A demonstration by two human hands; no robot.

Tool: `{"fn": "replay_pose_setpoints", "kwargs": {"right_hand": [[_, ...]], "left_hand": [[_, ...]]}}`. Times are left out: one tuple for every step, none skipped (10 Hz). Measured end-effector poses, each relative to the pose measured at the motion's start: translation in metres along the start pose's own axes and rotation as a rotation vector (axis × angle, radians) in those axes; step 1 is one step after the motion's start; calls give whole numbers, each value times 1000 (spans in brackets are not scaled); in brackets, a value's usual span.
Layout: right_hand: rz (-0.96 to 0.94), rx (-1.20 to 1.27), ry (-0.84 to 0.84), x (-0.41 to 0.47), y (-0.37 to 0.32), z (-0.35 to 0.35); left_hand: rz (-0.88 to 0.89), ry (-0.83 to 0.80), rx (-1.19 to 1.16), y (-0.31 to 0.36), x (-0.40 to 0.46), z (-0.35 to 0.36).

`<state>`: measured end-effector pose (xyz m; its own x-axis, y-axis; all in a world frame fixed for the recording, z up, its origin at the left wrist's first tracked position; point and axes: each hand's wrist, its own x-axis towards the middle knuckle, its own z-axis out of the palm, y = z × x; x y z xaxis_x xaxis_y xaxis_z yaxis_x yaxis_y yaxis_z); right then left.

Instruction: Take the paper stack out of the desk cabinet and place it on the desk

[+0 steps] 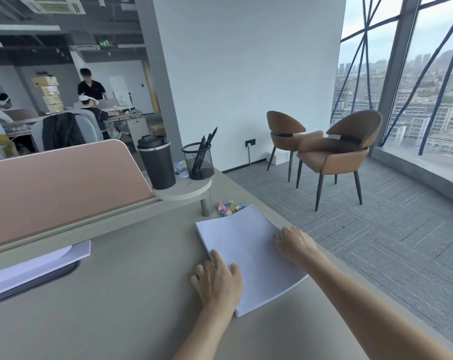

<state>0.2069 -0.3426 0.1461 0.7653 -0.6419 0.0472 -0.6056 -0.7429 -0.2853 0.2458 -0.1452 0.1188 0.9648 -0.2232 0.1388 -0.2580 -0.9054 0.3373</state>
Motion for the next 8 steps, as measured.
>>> {"fn": "replay_pose_setpoints", "kwargs": {"right_hand": [[-30,-54,58,0,-2,3],[-69,-158,80,0,-3,6],[-80,-225,78,0,-5,3],[-91,-253,99,-2,-8,-2],[-103,-236,124,-11,-17,-16],[-107,-113,135,-31,-31,-39],[-166,156,227,-75,-47,-74],[-319,475,508,-146,-52,-118]], "left_hand": [[14,31,11,-1,0,6],[5,26,19,-3,0,7],[-15,16,19,-4,5,2],[-4,-3,-5,-6,5,-7],[25,-18,-28,-13,2,-25],[91,-9,-79,-25,-9,-58],[187,43,-340,-37,-29,-117],[337,176,-618,-59,-67,-193]]}}
